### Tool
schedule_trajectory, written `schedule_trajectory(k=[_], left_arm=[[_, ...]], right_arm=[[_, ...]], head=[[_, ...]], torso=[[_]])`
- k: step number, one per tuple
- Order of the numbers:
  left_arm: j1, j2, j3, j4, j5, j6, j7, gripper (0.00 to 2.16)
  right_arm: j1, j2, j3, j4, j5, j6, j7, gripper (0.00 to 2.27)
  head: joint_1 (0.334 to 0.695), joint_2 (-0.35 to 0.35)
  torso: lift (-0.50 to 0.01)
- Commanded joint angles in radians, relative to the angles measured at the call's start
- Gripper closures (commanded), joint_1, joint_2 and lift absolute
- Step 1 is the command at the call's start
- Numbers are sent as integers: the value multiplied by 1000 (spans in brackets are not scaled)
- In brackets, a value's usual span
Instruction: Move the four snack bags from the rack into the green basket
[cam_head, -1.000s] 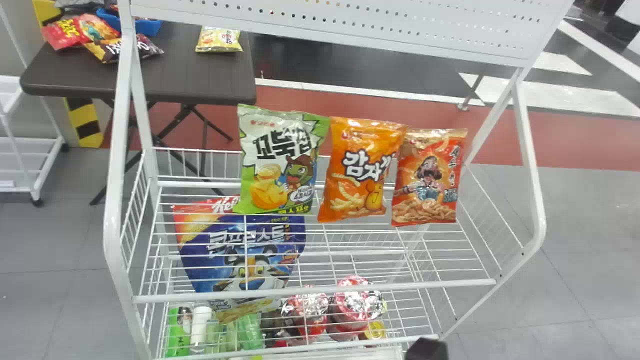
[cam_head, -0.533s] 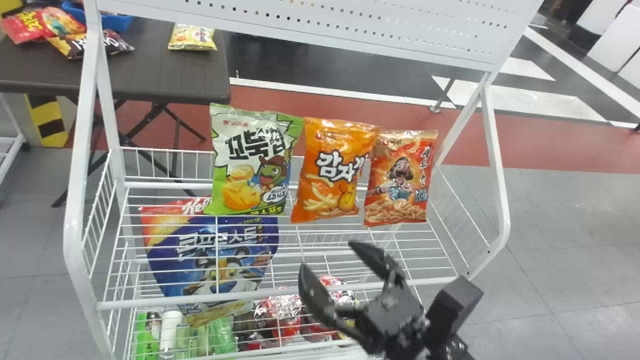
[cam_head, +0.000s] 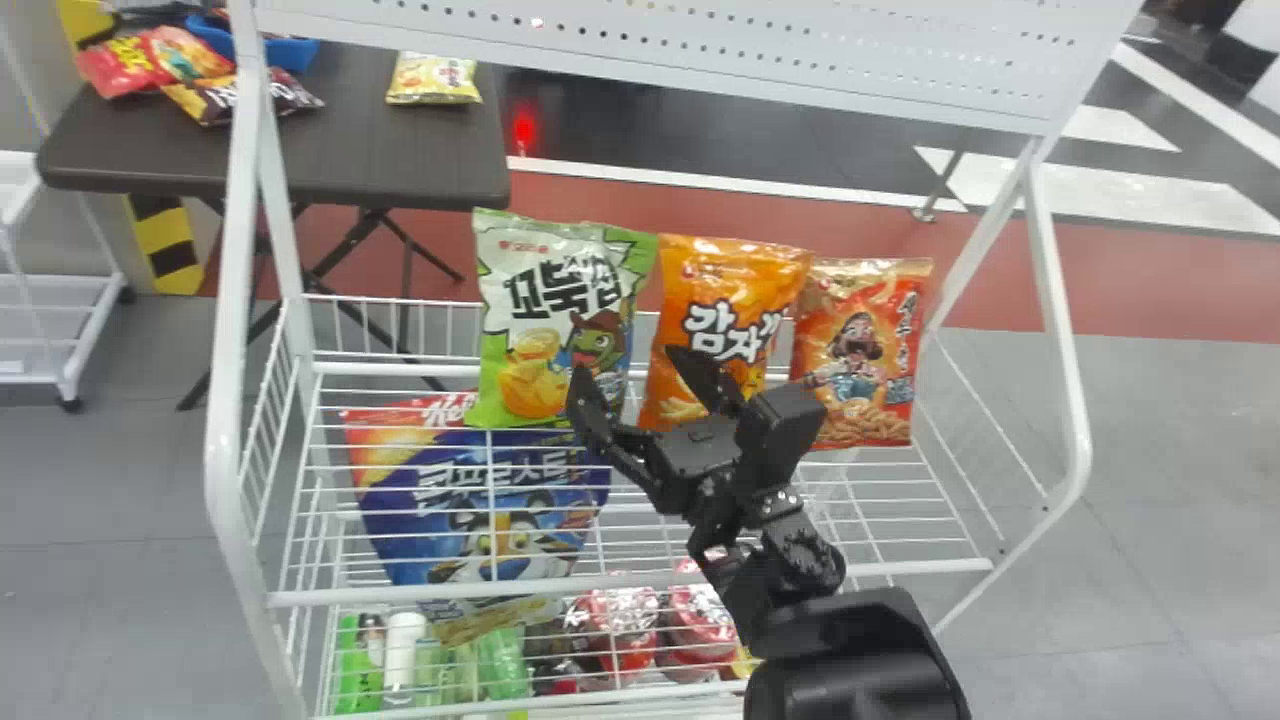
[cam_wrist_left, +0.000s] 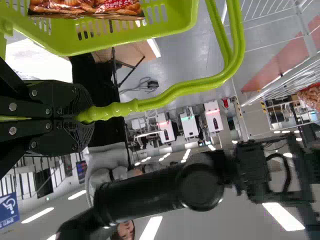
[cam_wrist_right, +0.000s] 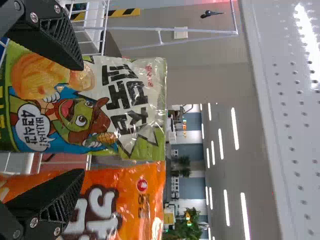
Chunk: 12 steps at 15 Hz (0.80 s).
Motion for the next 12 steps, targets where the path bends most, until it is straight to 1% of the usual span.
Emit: schedule_trajectory(k=[1,2,3,4,6,7,8,9,10,11,12], left_arm=[[-9,0,-1,6,0,0,-5,2108],[-13,2,2,10,0,0,-8,2108],[-15,2,6,12,0,-3,-11,2108],[-16,2,10,15,0,-3,-14,2108],[-23,4,12,23,2,-3,-18,2108],[-24,4,12,27,3,-3,-20,2108],[-24,5,13,29,5,-6,-20,2108],[-24,7,13,27,5,-3,-23,2108],[-24,7,13,27,5,-3,-24,2108],[-24,7,13,27,5,-3,-28,2108],[-24,8,13,27,8,-3,-29,2108]], right_arm=[[-77,9,50,102,1,-32,-36,90],[-114,25,58,148,4,-35,-39,90],[-140,33,67,175,12,-38,-53,107],[-157,39,73,194,21,-38,-54,201],[-179,39,95,205,24,-28,-57,468],[-182,39,98,205,27,-13,-57,667],[-188,39,96,203,34,42,-57,1065],[-199,39,96,203,34,82,-56,1217],[-222,39,96,205,38,116,-56,1298],[-235,39,95,211,40,140,-56,1517],[-241,39,90,212,34,153,-56,1663]], head=[[695,-240],[695,-227],[695,-202],[695,-188],[695,-164],[695,-152],[695,-143],[695,-136],[695,-130],[695,-128],[695,-127]], torso=[[0],[0],[0],[0],[0],[0],[0],[0],[0],[0],[0]])
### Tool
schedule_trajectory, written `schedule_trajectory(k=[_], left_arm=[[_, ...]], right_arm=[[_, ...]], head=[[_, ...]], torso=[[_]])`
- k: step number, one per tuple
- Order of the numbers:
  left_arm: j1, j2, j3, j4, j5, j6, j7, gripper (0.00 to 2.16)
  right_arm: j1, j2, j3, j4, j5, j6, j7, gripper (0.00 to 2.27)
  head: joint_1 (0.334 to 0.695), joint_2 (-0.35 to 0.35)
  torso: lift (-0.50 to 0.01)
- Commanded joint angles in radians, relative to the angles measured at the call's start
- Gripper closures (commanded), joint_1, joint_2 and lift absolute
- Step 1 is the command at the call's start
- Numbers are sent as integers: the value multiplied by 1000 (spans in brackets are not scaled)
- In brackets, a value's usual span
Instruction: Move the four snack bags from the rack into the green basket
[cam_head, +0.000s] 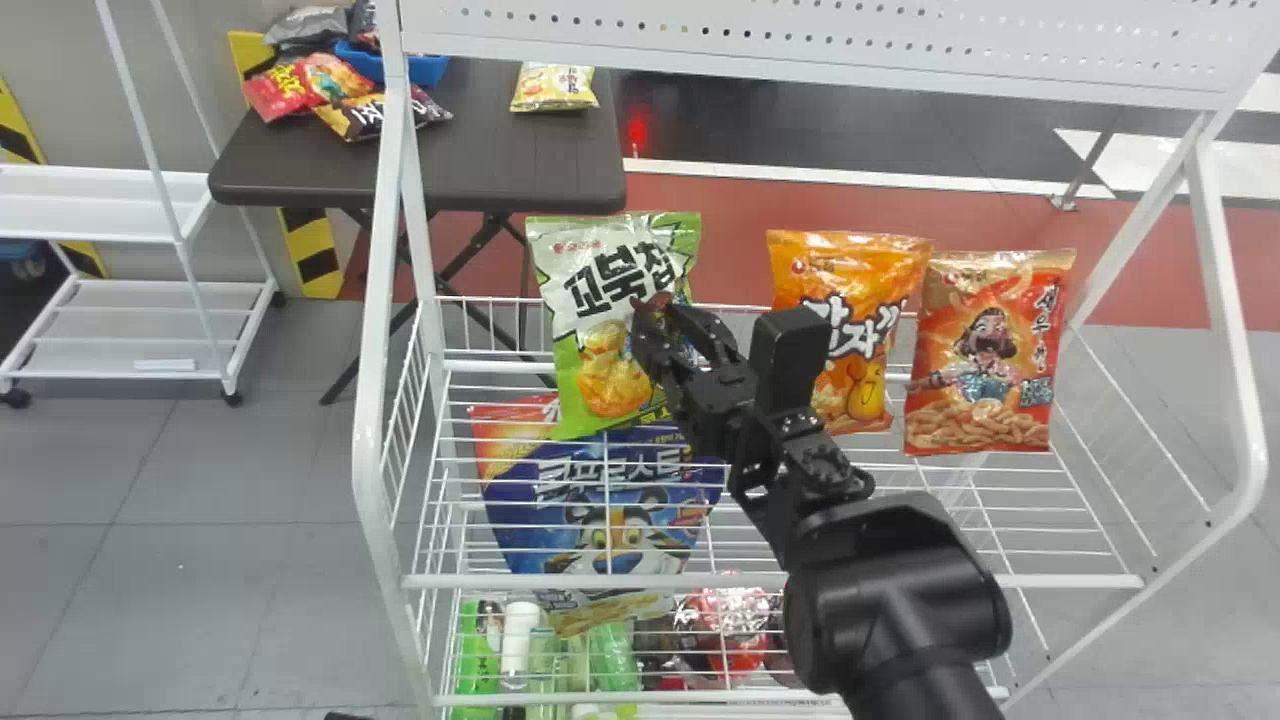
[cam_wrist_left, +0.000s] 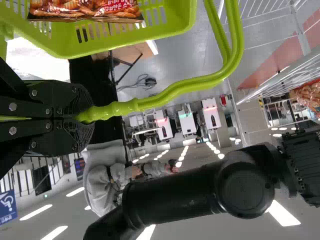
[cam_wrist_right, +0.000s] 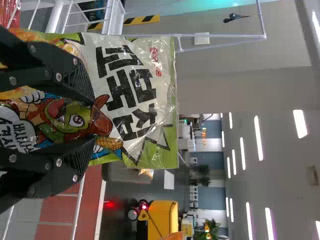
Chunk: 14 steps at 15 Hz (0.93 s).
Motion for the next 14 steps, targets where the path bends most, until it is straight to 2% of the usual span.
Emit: schedule_trajectory(k=[1,2,4,7,12,14], left_arm=[[0,1,2,0,2,0,0,2108],[2,1,3,0,4,0,-2,2108],[5,1,11,-3,5,0,-5,2108],[5,3,14,-5,5,0,-3,2108],[-2,-2,23,-3,5,-3,3,2108],[-2,-3,28,-3,5,-15,6,2108]], right_arm=[[-14,-2,-6,4,-5,46,0,1831],[-10,-2,-6,2,-10,55,8,1993],[39,-2,-4,-48,-16,52,18,2013],[164,-8,-12,-235,-31,67,25,2013],[472,-38,-81,-725,-31,193,48,2013],[607,-48,-145,-890,-50,309,61,2013]], head=[[695,-127],[695,-128],[695,-127],[695,-121],[695,-136],[695,-174]], torso=[[0],[0],[0],[0],[0],[0]])
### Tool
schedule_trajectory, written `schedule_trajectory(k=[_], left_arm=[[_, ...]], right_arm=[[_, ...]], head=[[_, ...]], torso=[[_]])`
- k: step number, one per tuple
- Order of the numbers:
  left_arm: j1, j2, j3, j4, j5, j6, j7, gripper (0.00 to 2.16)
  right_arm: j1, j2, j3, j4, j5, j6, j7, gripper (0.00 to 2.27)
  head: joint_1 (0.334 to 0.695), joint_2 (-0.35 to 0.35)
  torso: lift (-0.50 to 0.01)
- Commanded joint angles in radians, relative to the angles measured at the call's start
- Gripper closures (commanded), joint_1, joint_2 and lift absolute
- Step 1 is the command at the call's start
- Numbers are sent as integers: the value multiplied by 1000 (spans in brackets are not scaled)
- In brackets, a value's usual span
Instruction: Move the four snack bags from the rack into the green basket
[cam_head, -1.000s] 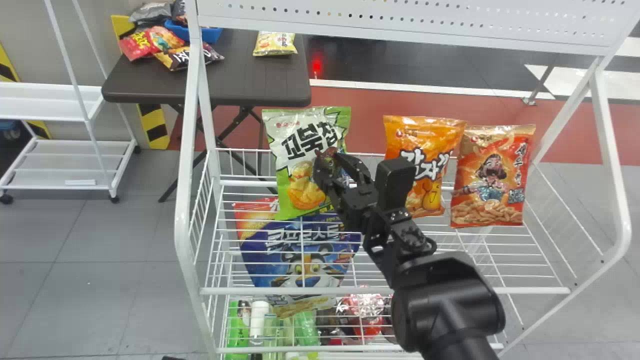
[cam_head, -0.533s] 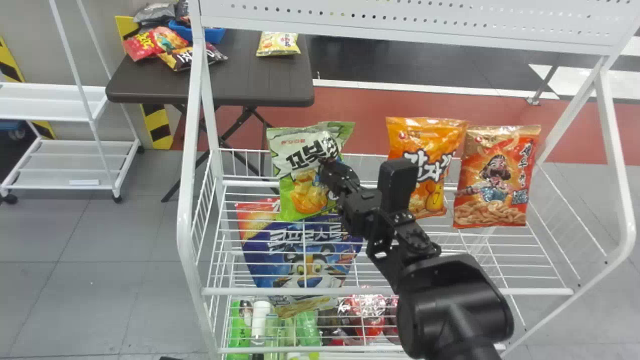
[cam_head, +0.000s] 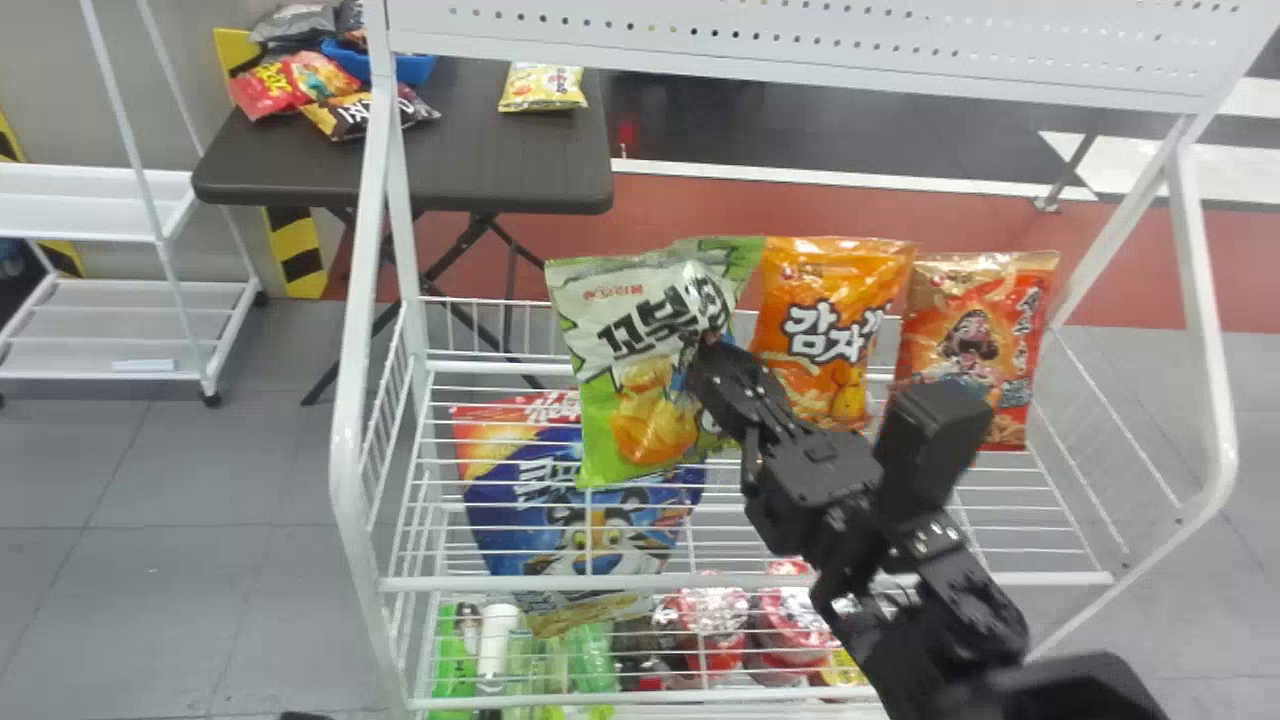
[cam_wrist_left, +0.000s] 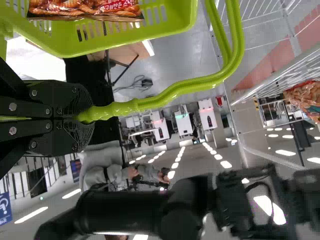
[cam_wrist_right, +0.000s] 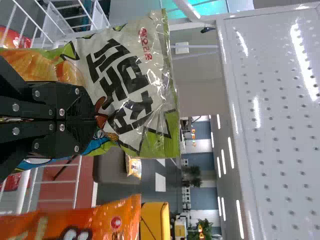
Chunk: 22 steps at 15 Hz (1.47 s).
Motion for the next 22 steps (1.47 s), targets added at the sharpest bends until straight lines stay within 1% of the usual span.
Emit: schedule_trajectory(k=[1,3,4,6,9,11,15,16,19,20,21,22], left_arm=[[0,-2,7,0,0,-8,3,2108],[0,-2,9,-1,-2,-8,4,2108],[0,-3,9,0,-2,-5,4,2108],[0,-6,7,6,-2,-8,10,2108],[0,-6,1,11,0,-17,17,2108],[0,-8,-1,12,2,-23,18,2108],[9,-9,-1,12,5,-45,10,2108],[9,-9,-7,11,5,-45,12,2108],[11,-9,-21,11,3,-45,14,2108],[12,-9,-25,9,3,-45,15,2108],[15,-9,-27,9,3,-45,15,2108],[17,-9,-27,8,3,-45,17,2108]], right_arm=[[176,-14,-85,-190,-38,114,6,2010],[322,-13,-165,-289,-90,218,32,2010],[375,-14,-202,-312,-119,283,35,2010],[423,-13,-235,-320,-140,451,58,2010],[443,-13,-248,-291,-189,780,97,2010],[444,-11,-235,-246,-226,896,98,2010],[424,-11,-179,-139,-291,905,110,2010],[415,-8,-159,-124,-297,862,110,2010],[401,-8,-79,-59,-297,568,107,2010],[388,-7,-53,-38,-297,513,107,2010],[371,-8,-34,-22,-297,516,107,2010],[363,-8,-22,-15,-297,522,107,2010]], head=[[695,-191],[695,-243],[695,-298],[695,-350],[695,-350],[695,-350],[695,-350],[695,-350],[695,-350],[695,-346],[695,-287],[695,-264]], torso=[[0],[0],[0],[0],[0],[0],[0],[0],[0],[0],[0],[0]])
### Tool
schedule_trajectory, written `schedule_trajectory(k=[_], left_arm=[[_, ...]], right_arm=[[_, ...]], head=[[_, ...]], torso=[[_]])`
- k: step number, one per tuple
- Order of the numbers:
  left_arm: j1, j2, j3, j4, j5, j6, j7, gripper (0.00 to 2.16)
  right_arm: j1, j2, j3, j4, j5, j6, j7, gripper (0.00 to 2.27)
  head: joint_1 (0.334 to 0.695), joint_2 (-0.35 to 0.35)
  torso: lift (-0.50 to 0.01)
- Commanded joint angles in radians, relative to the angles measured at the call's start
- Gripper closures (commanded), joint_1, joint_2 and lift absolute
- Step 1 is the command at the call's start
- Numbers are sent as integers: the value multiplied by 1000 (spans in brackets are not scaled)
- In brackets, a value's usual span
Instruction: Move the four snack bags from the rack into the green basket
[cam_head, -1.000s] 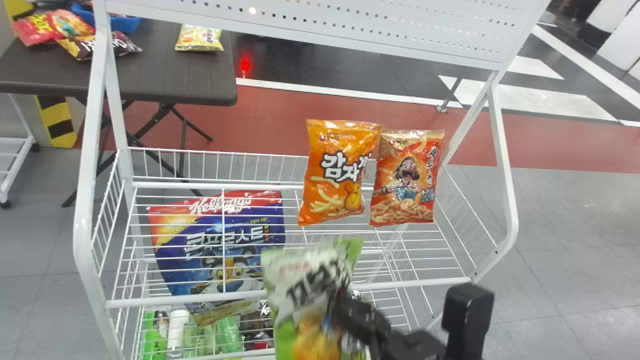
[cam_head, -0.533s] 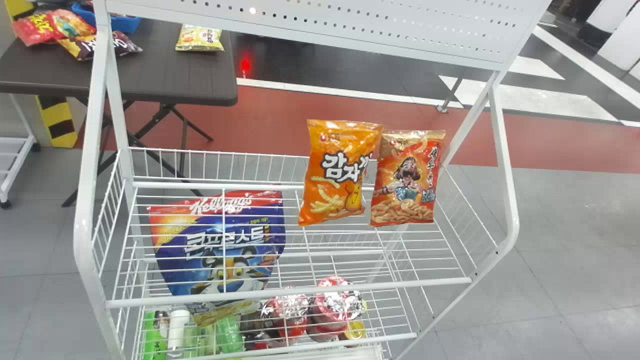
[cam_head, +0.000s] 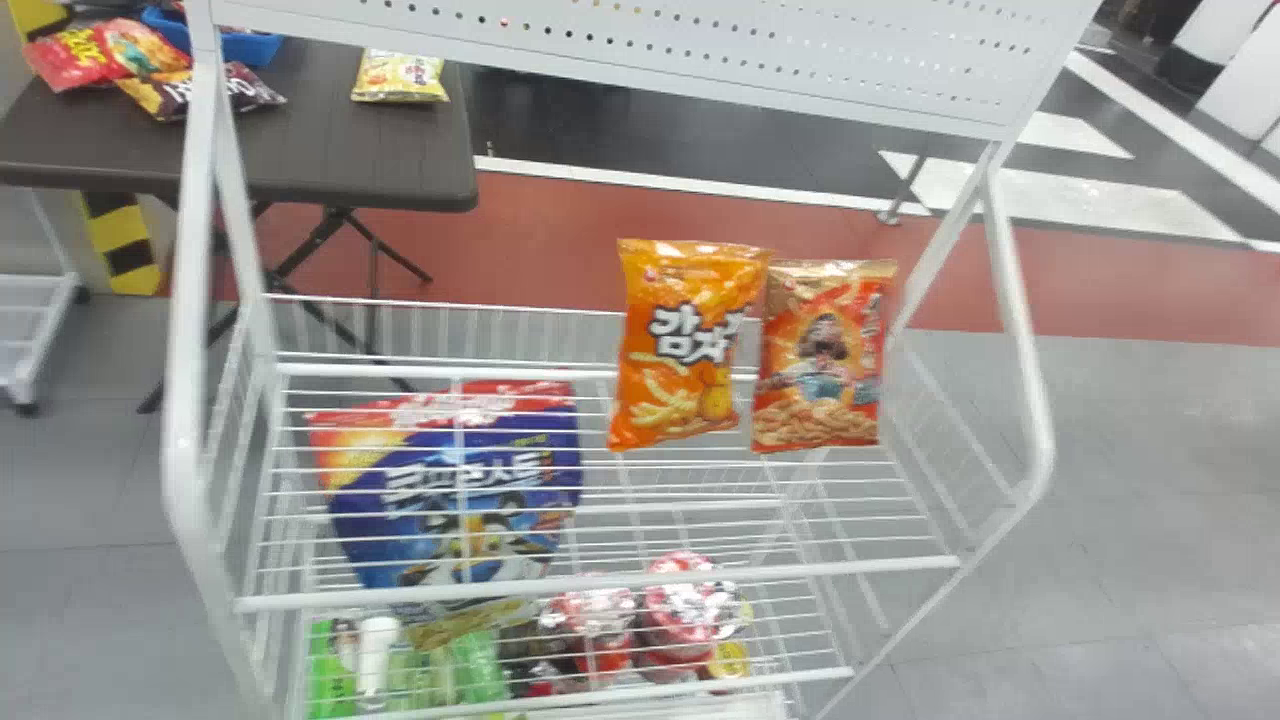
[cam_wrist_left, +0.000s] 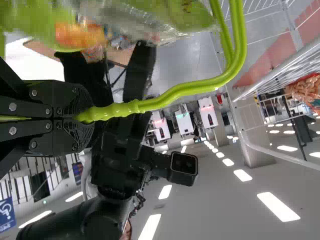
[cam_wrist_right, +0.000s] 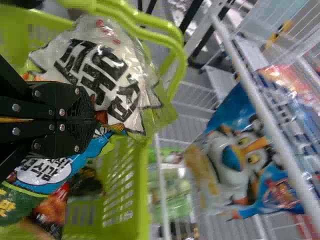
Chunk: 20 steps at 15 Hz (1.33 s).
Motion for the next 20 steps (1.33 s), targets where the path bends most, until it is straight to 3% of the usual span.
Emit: schedule_trajectory(k=[1,5,6,8,15,20], left_arm=[[3,0,-3,-1,0,-2,1,2108],[3,0,-11,0,-2,-5,4,2108],[3,0,-14,0,-5,-5,5,2108],[3,0,-18,-1,-5,-5,4,2108],[9,0,-18,-7,-5,-5,2,2108],[9,0,-20,-4,-5,-5,4,2108]], right_arm=[[-26,-2,30,22,6,29,0,2010],[-42,-45,71,40,29,164,46,1986],[-40,-45,65,37,25,186,60,1605],[-22,-43,25,16,11,177,60,-2],[32,-31,-105,-55,-4,115,57,56],[17,3,-226,-58,6,-194,32,39]], head=[[695,-241],[695,-181],[695,-176],[695,-176],[695,-350],[695,-350]], torso=[[0],[0],[0],[0],[0],[0]])
